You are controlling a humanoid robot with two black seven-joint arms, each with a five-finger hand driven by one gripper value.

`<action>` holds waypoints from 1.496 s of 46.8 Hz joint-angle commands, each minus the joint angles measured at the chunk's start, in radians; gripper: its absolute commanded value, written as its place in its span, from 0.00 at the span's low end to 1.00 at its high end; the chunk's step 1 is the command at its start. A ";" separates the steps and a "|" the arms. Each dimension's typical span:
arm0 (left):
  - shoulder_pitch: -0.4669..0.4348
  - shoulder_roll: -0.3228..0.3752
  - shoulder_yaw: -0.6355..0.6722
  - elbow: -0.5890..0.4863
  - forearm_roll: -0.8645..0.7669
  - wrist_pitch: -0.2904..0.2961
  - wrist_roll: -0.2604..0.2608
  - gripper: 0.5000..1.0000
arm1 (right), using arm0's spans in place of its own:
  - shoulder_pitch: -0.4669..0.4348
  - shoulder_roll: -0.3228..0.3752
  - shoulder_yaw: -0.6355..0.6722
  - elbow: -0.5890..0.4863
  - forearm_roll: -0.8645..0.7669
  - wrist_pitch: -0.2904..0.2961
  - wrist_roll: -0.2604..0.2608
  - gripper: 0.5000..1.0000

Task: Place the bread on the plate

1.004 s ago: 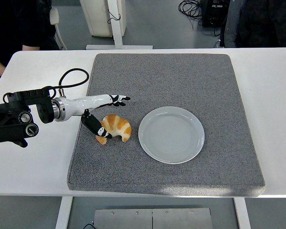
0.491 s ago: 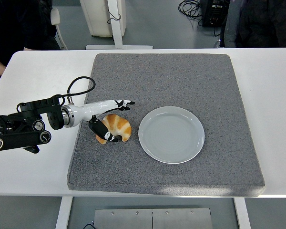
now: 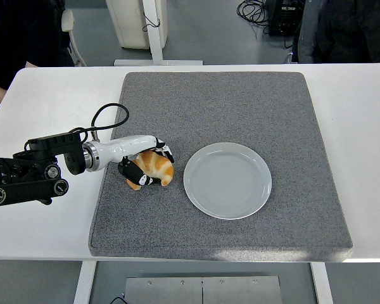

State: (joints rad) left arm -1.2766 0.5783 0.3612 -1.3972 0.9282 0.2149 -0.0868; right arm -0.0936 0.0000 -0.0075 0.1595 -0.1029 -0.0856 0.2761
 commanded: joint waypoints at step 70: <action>-0.451 0.072 -0.011 0.066 -0.016 -0.084 -0.093 0.00 | 0.000 0.000 0.000 0.000 0.000 0.000 0.000 1.00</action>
State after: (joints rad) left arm -1.7220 0.6519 0.3520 -1.3358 0.9130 0.1309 -0.1798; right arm -0.0935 0.0000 -0.0076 0.1596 -0.1026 -0.0857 0.2761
